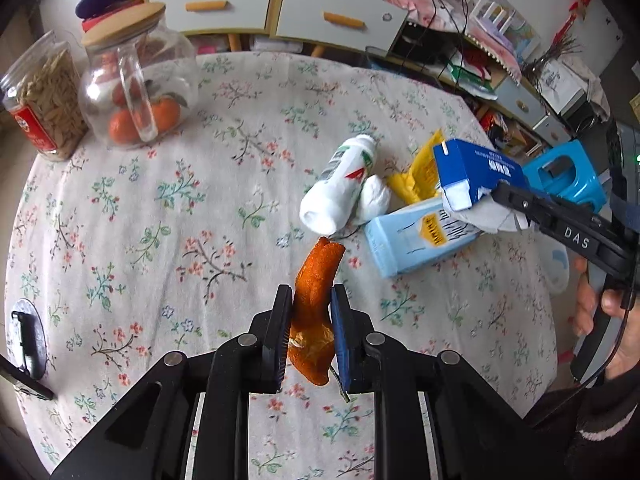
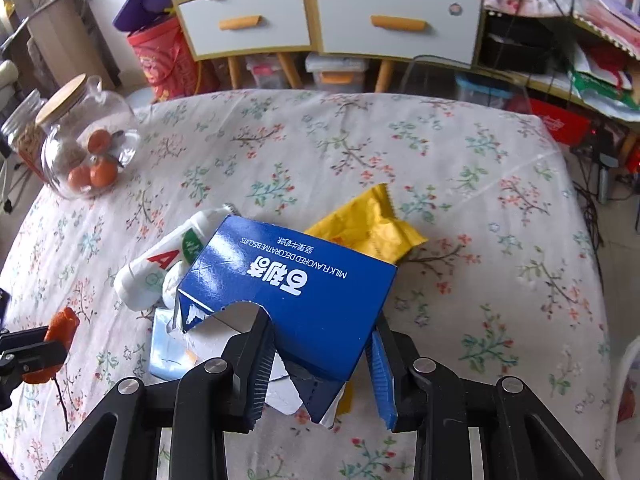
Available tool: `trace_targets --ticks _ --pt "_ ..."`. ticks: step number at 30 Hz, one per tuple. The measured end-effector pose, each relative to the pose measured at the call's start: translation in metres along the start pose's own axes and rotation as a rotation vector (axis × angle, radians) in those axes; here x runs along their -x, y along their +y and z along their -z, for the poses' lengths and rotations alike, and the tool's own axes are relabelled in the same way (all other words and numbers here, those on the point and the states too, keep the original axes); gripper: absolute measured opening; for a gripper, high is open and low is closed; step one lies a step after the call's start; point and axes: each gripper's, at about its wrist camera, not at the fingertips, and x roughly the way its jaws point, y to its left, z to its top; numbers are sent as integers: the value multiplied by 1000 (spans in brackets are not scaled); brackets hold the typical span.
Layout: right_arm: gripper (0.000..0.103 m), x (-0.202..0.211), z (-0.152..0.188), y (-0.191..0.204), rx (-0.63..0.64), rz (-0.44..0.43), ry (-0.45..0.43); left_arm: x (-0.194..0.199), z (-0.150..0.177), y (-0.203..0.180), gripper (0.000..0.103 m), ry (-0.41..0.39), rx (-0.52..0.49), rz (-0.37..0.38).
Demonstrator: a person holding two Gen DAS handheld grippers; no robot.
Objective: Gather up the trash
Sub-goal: 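Grasp the blue biscuit box with the right gripper while the left holds the peel, then carry the blue box in the right gripper to the wastebasket and release it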
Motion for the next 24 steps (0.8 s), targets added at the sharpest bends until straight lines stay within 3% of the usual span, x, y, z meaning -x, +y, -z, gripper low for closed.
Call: trace_targets --ticks 11,24 --pt "38 30 15 -60 -95 37 -13 0 -8 -40 20 -35 -40 35" --pt "38 76 60 -178 -323 159 2 -15 -2 -105 20 -34 -130 55"
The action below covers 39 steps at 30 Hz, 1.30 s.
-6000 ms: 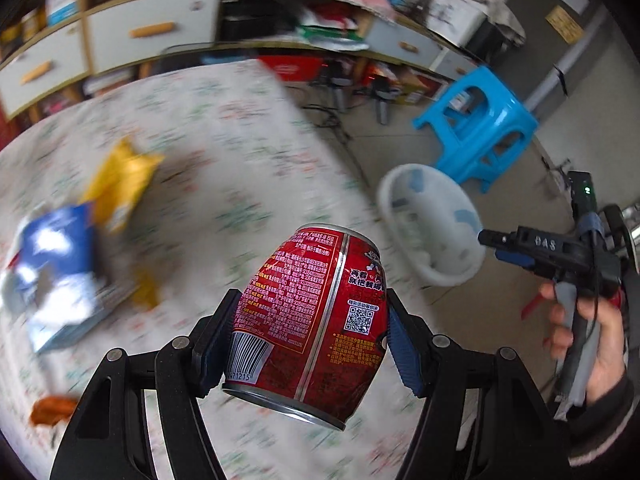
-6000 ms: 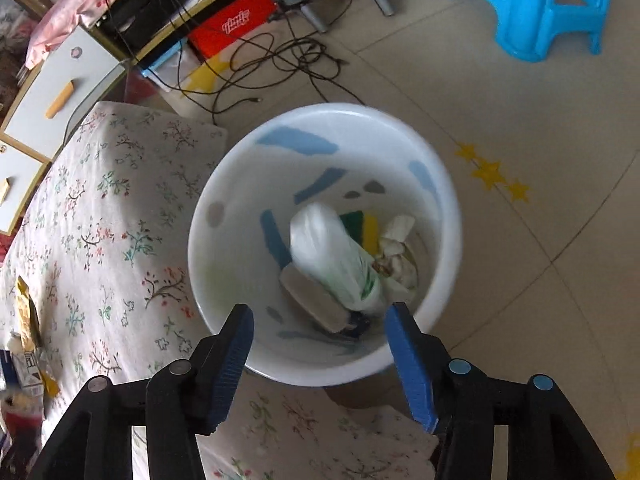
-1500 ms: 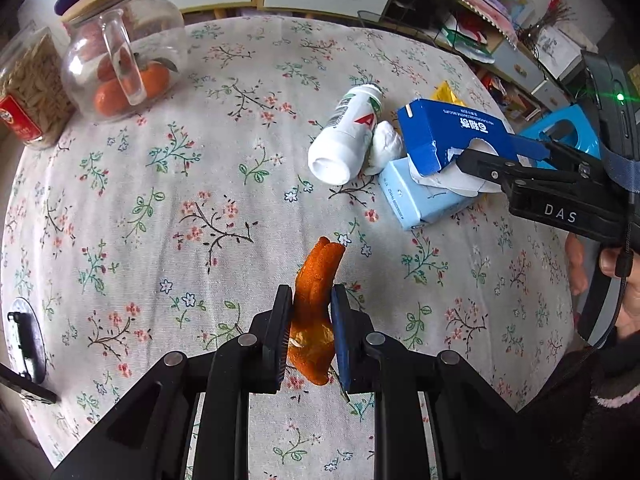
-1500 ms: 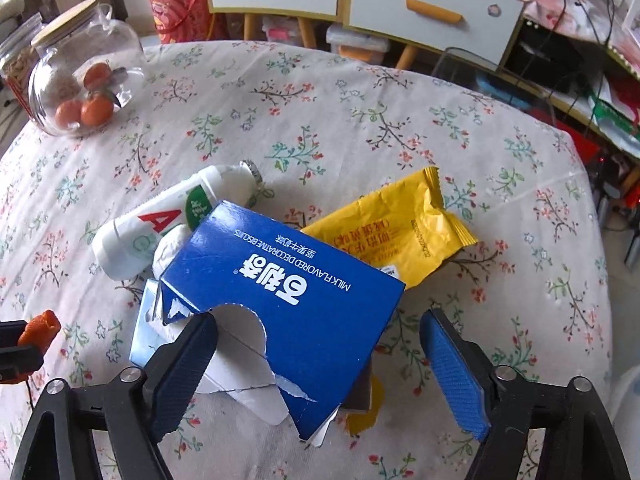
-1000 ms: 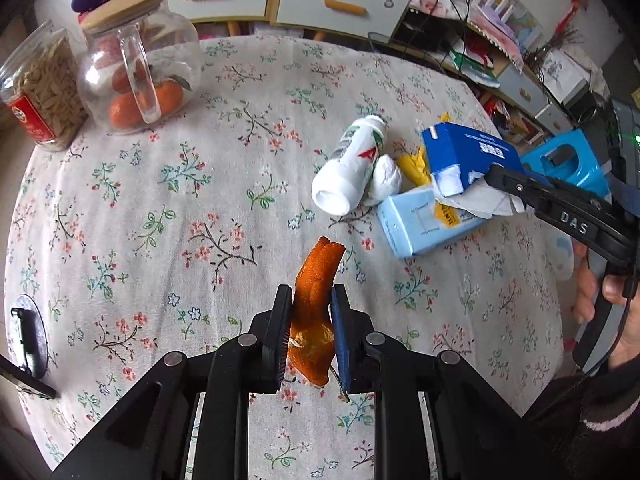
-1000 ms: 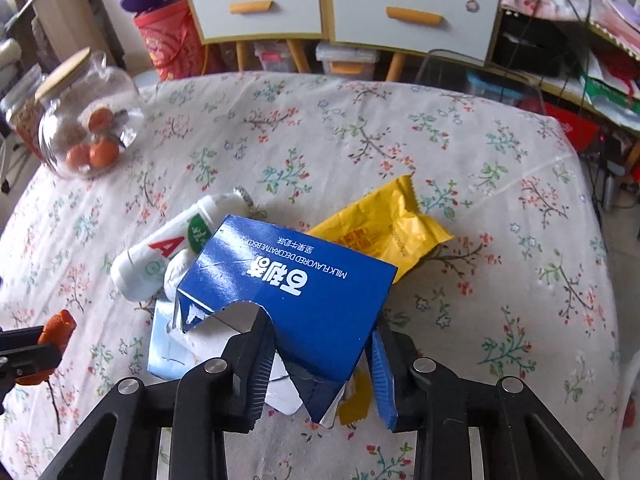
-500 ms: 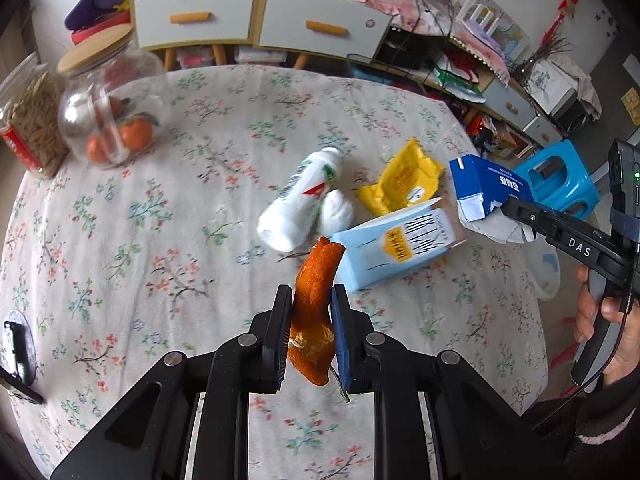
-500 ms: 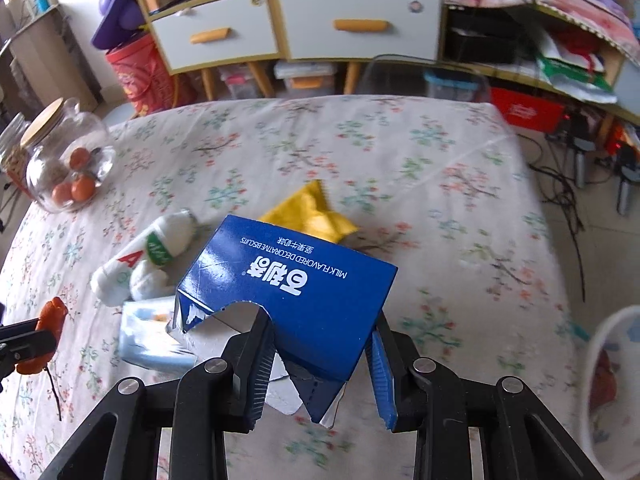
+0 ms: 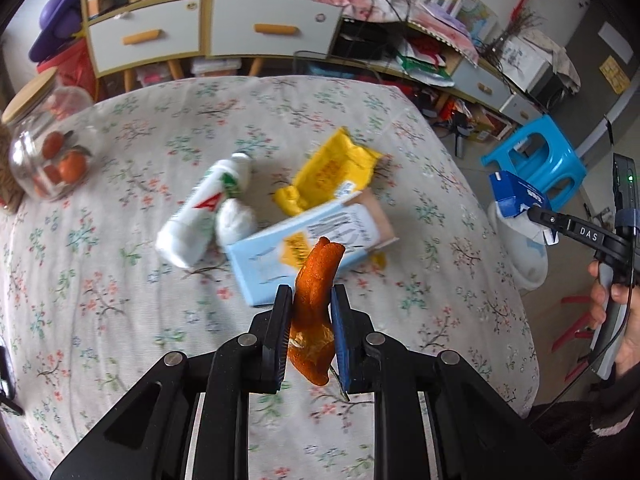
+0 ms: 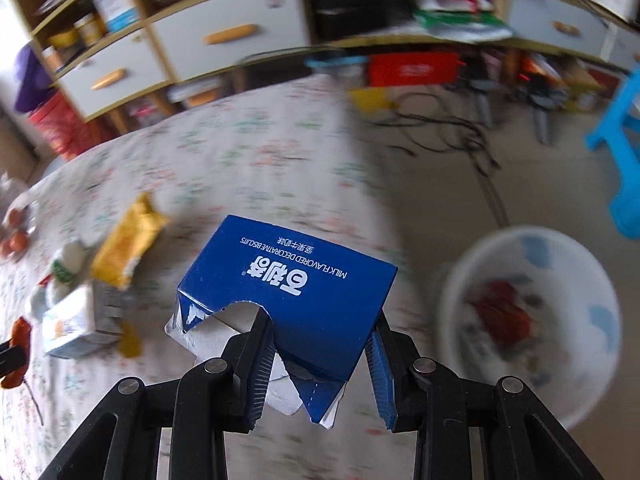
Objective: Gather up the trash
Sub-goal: 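Carry the blue box in the right gripper to the wastebasket and release it, then carry the orange peel in the left gripper to the wastebasket and release it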
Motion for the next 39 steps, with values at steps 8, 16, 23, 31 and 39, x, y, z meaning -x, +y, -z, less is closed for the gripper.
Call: trace_targets --ticks 8,16,23,31,39 --pt "38 17 14 -97 -184 113 22 -14 -1 -49 20 13 -82 22" --pt "48 20 27 -154 -293 177 31 -26 -5 -103 20 32 -181 28" --pt "65 34 33 -168 -320 158 8 -47 -14 -158 21 53 -245 69" --pt "70 46 43 -179 -304 177 9 -83 -23 -224 21 84 -323 125" --pt "71 52 58 -208 -338 190 32 -120 -29 -284 21 107 -362 177"
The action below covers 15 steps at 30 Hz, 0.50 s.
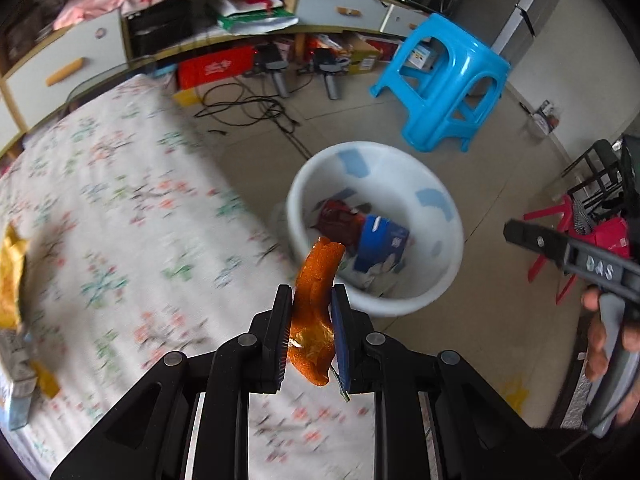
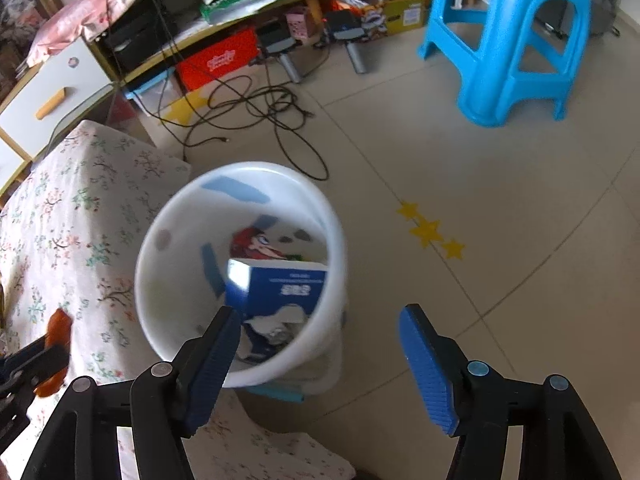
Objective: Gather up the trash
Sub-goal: 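Carry the orange peel in the left gripper to the wastebasket and release it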
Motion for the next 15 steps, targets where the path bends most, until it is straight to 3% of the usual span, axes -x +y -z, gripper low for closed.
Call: trace_targets --ticks 7,8,10,11,12,15 --pt "71 2 2 -19 -32 -2 4 -18 -25 -19 22 -42 -11 7" --pt "71 2 2 -20 -35 -2 4 -20 -28 -21 26 -48 -18 -2" --pt "71 3 2 -22 -40 -4 3 -23 -31 -22 47 -50 -23 -28" --pt "72 3 2 -22 -41 -4 3 -23 -32 -21 63 -55 -7 -42" --pt "72 4 2 -23 -42 -4 2 -23 -32 -21 73 -64 4 -49" --pt "74 5 1 -22 -44 -9 -2 -19 -31 -21 76 -75 3 -83"
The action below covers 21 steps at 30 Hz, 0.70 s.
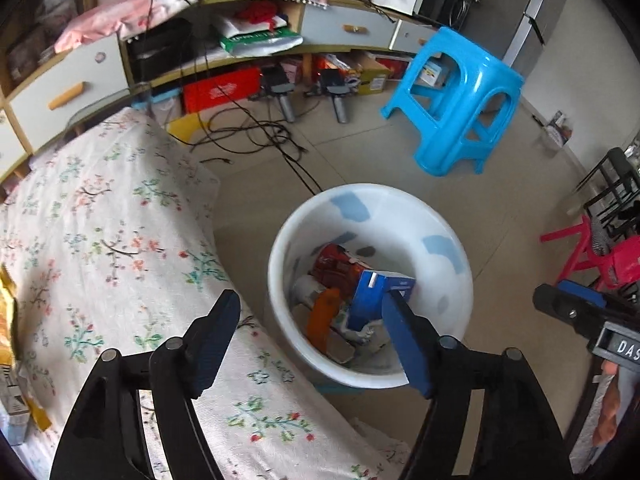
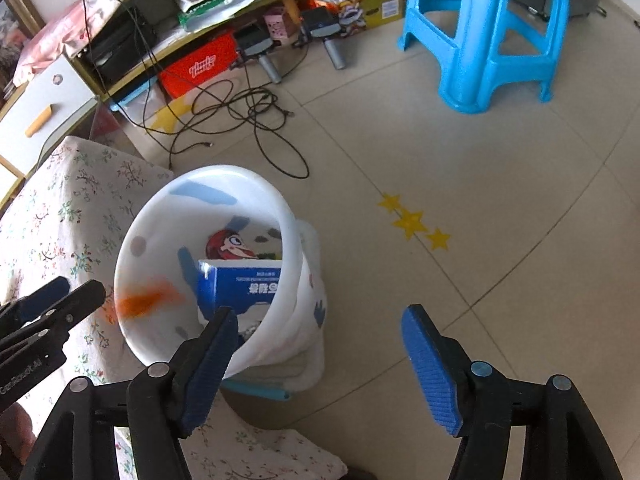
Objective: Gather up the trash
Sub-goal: 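Carry the orange peel in the left gripper to the wastebasket and release it, then return the left gripper to the table and grasp the light-blue milk carton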
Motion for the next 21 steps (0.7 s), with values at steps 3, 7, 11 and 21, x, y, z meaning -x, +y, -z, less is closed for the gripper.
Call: trace_targets --ticks 3,7,11,21 --pt "75 1 0 3 5 -1 -3 6 3 3 79 2 -17 -22" --pt "76 1 1 11 19 -3 -3 23 11 17 86 -12 -6 -28" --pt "78 3 2 21 35 -12 -8 43 26 35 92 -29 -2 -53" --pt "83 7 10 72 106 -42 -5 89 68 110 92 -34 36 -143"
